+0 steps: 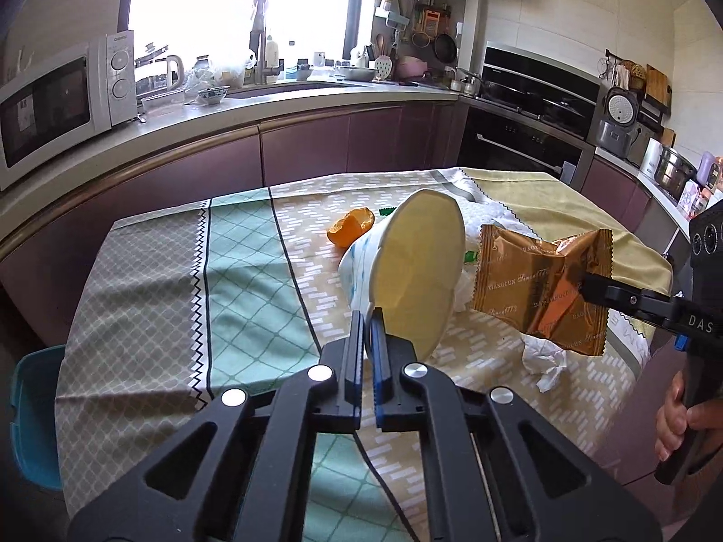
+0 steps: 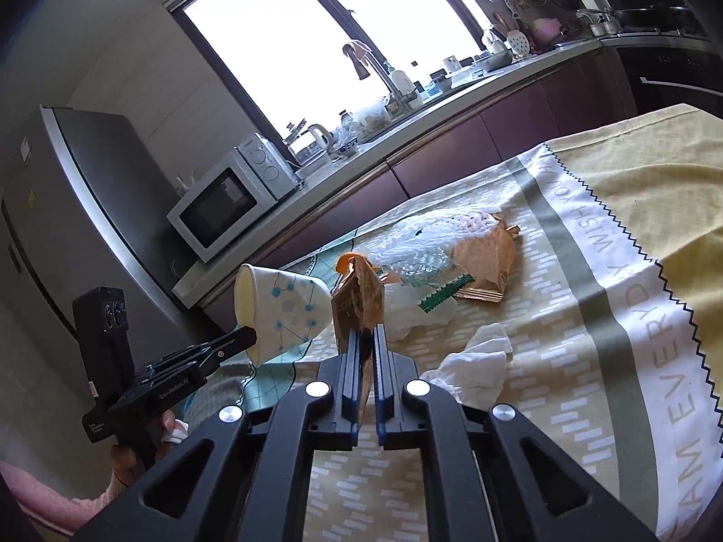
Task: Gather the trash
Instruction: 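Grasp the second paper cup with the left tool while the right tool grasps the gold wrapper, then carry the cup and wrapper over the teal bin while both tools open to drop them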
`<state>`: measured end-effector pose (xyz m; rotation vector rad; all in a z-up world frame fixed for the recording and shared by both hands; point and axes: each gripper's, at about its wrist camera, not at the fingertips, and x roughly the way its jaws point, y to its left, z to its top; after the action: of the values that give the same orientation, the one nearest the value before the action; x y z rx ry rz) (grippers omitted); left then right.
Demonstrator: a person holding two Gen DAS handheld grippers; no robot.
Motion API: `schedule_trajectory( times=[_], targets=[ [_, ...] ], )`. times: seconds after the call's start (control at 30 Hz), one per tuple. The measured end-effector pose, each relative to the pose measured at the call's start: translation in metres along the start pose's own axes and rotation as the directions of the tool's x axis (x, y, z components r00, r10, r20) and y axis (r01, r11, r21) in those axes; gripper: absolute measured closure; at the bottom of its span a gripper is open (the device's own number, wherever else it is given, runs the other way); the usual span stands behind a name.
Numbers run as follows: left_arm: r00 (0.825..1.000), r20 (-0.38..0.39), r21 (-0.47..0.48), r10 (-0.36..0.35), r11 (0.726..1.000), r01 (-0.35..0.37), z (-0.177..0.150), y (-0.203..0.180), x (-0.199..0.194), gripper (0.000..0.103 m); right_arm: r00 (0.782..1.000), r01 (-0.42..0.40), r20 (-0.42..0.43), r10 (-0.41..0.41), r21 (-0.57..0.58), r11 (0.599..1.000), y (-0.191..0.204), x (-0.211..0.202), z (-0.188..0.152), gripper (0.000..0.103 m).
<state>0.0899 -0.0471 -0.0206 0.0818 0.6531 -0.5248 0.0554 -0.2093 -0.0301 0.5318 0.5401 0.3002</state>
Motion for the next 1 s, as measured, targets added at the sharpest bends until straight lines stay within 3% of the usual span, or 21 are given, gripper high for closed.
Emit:
schedule_trajectory(
  times=[0.33, 0.6, 0.8, 1.0],
  targets=[
    [0.998, 0.051, -0.024, 0.034, 0.999, -0.033, -0.006, 0.029, -0.049, 0.099, 0.996, -0.087, -0.023, 0.085, -0.055, 0.995, 0.035, 0.012, 0.002, 0.099],
    [0.987, 0.072, -0.076, 0.145, 0.987, -0.14, -0.019, 0.075, -0.088, 0.099, 0.975, -0.208, -0.098, 0.197, -0.114, 0.972, 0.084, 0.052, 0.002, 0.099],
    [0.957, 0.08, -0.152, 0.279, 0.952, -0.265, -0.031, 0.131, -0.125, 0.099, 0.942, -0.313, -0.184, 0.282, -0.166, 0.935, 0.132, 0.095, -0.001, 0.099],
    [0.907, 0.048, -0.228, 0.419, 0.888, -0.399, -0.05, 0.194, -0.154, 0.099, 0.901, -0.4, -0.267, 0.343, -0.199, 0.895, 0.18, 0.136, -0.004, 0.099]
  ],
)
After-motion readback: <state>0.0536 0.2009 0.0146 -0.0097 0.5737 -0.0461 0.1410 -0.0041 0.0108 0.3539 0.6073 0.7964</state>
